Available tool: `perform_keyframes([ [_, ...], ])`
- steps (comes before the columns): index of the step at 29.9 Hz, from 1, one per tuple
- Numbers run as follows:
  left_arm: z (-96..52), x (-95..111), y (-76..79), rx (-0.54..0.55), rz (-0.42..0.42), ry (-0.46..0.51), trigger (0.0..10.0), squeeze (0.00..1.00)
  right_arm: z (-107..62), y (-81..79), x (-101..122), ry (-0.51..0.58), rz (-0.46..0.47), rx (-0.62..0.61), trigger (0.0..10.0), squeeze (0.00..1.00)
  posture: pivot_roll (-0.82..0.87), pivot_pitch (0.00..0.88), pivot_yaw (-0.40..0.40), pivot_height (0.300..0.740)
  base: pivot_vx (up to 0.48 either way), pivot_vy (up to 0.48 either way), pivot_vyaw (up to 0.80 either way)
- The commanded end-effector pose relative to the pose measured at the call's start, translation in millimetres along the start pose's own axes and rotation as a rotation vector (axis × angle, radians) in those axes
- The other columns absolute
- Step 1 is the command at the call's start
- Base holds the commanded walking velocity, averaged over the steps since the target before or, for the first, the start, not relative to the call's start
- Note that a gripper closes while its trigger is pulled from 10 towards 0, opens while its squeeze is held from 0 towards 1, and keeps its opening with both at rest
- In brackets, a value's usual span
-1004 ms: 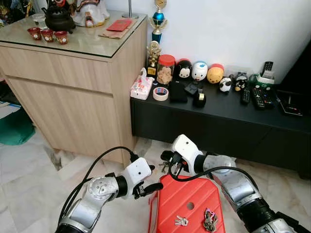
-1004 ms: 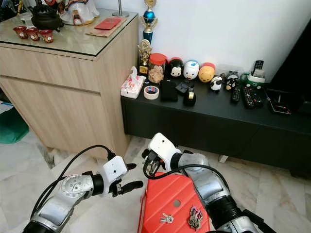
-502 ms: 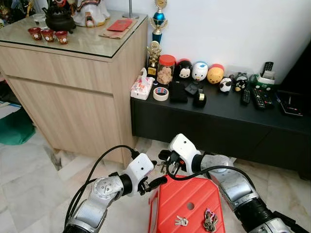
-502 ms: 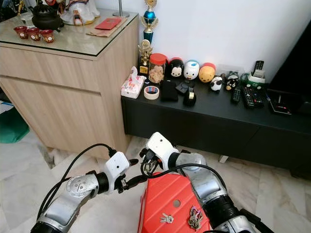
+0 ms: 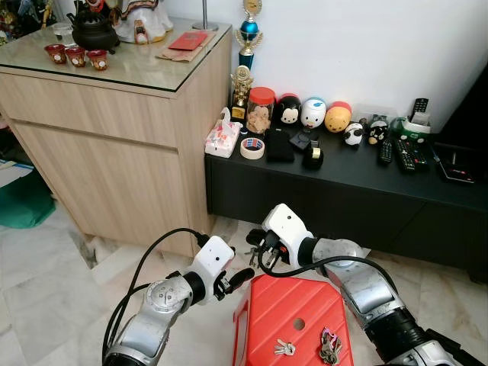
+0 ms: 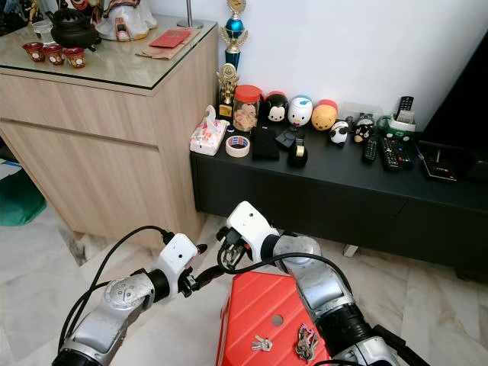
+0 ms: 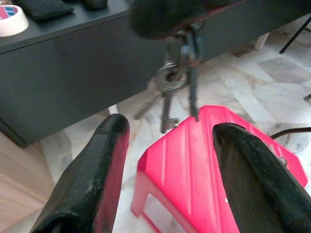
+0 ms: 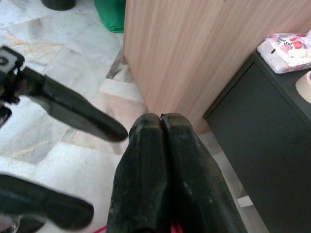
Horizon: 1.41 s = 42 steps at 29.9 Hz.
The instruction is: Hang keys on a hook
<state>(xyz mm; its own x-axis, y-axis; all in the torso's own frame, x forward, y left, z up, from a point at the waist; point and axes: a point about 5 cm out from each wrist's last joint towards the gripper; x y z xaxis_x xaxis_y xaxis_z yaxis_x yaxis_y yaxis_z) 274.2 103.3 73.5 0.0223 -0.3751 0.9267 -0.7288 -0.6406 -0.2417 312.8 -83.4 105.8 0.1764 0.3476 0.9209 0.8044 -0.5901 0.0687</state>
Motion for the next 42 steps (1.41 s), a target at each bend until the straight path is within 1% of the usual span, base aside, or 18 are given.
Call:
perform_keyframes([
  [1, 1.2, -3, 1.5, 0.007, -0.006, -0.015, 10.0, 0.00, -2.0, 4.2, 14, 0.045, -0.010, -0.019, 10.0, 0.00, 0.08, 0.000, -0.085, 0.728, 0.000, 0.000, 0.00],
  [3, 2.4, -2, 0.9, 0.022, 0.000, -0.014, 10.0, 0.00, -1.5, 3.4, 16, 0.049, -0.011, -0.019, 10.0, 0.00, 0.08, 0.000, -0.084, 0.728, 0.000, 0.000, 0.00],
  [4, 4.8, -1, -1.5, 0.059, -0.011, -0.014, 10.0, 0.00, -0.8, 2.2, 18, 0.057, -0.009, -0.019, 10.0, 0.00, 0.08, 0.000, -0.084, 0.728, 0.000, 0.000, 0.00],
  [5, 4.8, -1, -1.5, 0.059, -0.011, -0.014, 10.0, 0.00, -0.8, 2.2, 18, 0.057, -0.009, -0.019, 10.0, 0.00, 0.08, 0.000, -0.084, 0.728, 0.000, 0.000, 0.00],
  [6, 6.8, 3, -1.4, 0.063, -0.034, 0.003, 10.0, 0.00, -0.2, 0.8, 20, 0.062, -0.008, -0.018, 10.0, 0.00, 0.08, 0.000, -0.086, 0.728, 0.000, 0.000, 0.00],
  [10, 7.8, 7, -0.4, 0.052, -0.035, 0.021, 10.0, 0.00, 1.1, -1.3, 18, 0.057, -0.008, -0.017, 10.0, 0.00, 0.08, 0.000, -0.086, 0.728, 0.000, 0.000, 0.00],
  [14, 9.8, 12, -2.5, 0.085, -0.098, 0.043, 10.0, 0.00, 2.1, -3.0, 16, 0.051, -0.004, -0.020, 10.0, 0.00, 0.08, 0.000, -0.087, 0.728, 0.000, 0.000, 0.00],
  [19, 11.7, 16, -2.6, 0.100, -0.130, 0.059, 10.0, 0.00, 3.0, -4.5, 16, 0.050, 0.001, -0.019, 10.0, 0.00, 0.08, 0.000, -0.087, 0.728, 0.000, 0.000, 0.00],
  [20, 12.0, 16, -1.8, 0.097, -0.131, 0.060, 3.1, 0.00, 3.3, -4.7, 16, 0.049, 0.001, -0.020, 10.0, 0.00, 0.08, 0.000, -0.087, 0.728, 0.000, 0.000, 0.00],
  [21, 12.1, 16, -1.6, 0.095, -0.132, 0.062, 0.0, 0.00, 3.4, -4.8, 16, 0.049, 0.001, -0.020, 10.0, 0.00, 0.08, 0.000, -0.087, 0.728, 0.000, 0.000, 0.00],
  [23, 12.0, 17, -0.9, 0.091, -0.137, 0.066, 0.0, 0.00, 3.6, -5.0, 16, 0.048, 0.001, -0.021, 10.0, 0.00, 0.08, 0.000, -0.085, 0.728, 0.000, 0.000, 0.00],
  [24, 12.2, 18, 0.0, 0.084, -0.140, 0.069, 1.8, 0.00, 3.6, -4.9, 16, 0.048, 0.002, -0.022, 10.0, 0.00, 0.08, 0.000, -0.085, 0.728, 0.000, 0.000, 0.00],
  [25, 12.5, 18, 1.2, 0.076, -0.142, 0.072, 1.8, 0.00, 3.7, -4.7, 15, 0.048, 0.003, -0.024, 10.0, 0.00, 0.08, 0.000, -0.087, 0.728, 0.000, 0.000, 0.00],
  [26, 12.8, 19, 2.2, 0.069, -0.144, 0.073, 5.4, 0.00, 3.8, -4.4, 15, 0.047, 0.003, -0.025, 10.0, 0.00, 0.08, 0.000, -0.086, 0.728, 0.000, 0.000, 0.00],
  [27, 13.4, 19, 3.5, 0.064, -0.148, 0.074, 10.0, 0.00, 3.8, -4.1, 15, 0.047, 0.004, -0.027, 10.0, 0.00, 0.08, 0.000, -0.086, 0.728, 0.000, 0.000, 0.00],
  [32, 15.9, 17, 5.3, 0.074, -0.150, 0.053, 10.0, 0.00, 4.4, -4.4, 18, 0.053, 0.003, -0.028, 10.0, 0.00, 0.08, 0.000, -0.085, 0.728, 0.000, 0.000, 0.00],
  [40, 19.3, 18, 5.8, 0.082, -0.157, 0.047, 10.0, 0.00, 5.3, -4.8, 21, 0.063, 0.002, -0.028, 10.0, 0.00, 0.08, 0.000, -0.085, 0.728, 0.000, 0.000, 0.00],
  [42, 21.3, 18, 4.9, 0.104, -0.159, 0.037, 10.0, 0.00, 6.2, -5.8, 21, 0.065, 0.002, -0.026, 10.0, 0.00, 0.08, 0.000, -0.085, 0.728, 0.000, 0.000, 0.00],
])
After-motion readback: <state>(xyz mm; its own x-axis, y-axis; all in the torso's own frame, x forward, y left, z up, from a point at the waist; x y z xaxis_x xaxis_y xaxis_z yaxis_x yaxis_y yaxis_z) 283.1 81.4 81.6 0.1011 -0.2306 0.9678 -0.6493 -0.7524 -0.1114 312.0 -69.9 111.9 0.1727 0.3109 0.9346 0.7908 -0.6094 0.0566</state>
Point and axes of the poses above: a point about 5 cm out from each wrist's last joint towards the gripper, its own z axis pointing out of the wrist towards the gripper, its own x axis along the axis of the wrist's last joint, y = z × x, and after that the axes turned 6 degrees about z, right-handed
